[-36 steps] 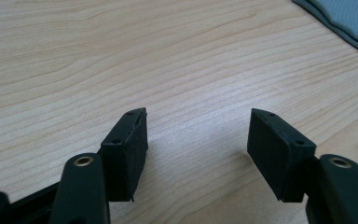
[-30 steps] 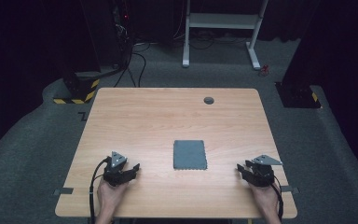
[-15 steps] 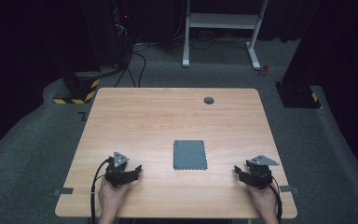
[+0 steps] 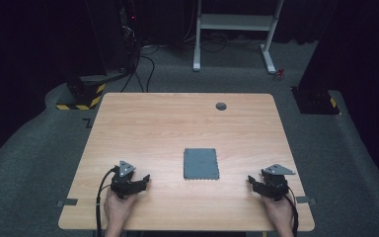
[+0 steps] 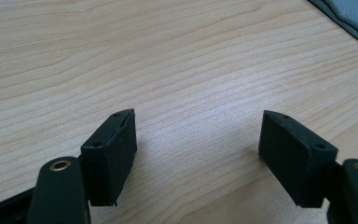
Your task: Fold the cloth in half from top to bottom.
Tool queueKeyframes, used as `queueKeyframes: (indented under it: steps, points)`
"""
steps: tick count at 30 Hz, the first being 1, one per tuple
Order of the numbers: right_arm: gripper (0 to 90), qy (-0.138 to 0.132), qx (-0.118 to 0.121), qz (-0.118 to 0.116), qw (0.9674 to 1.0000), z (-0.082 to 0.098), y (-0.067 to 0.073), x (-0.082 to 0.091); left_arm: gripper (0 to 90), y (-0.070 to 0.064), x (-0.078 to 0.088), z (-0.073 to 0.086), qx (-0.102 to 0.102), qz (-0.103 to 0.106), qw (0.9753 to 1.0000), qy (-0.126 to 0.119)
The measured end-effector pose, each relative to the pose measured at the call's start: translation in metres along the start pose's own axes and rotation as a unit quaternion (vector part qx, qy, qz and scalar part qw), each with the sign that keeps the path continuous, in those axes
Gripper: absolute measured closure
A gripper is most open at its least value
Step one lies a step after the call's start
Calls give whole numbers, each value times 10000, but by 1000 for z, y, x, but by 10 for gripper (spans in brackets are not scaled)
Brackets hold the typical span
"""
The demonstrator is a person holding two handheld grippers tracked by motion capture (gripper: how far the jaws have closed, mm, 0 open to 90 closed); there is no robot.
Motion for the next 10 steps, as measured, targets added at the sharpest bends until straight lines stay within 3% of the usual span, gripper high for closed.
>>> queueKeyframes:
  steps: [10]
  points:
    - [382,0,1,-4,10000,0,0,0,283,0,0,0,1,-7,10000,0]
Point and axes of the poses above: each handheld gripper's, and its own axes: x roughly backward along the jaws, z roughly out of its underside, y roughly to its left, the point moved 6 cm from there along -x, roughly forward along the jaws, and after that the axes turned 12 degrees about -x, right-handed, at the moved point
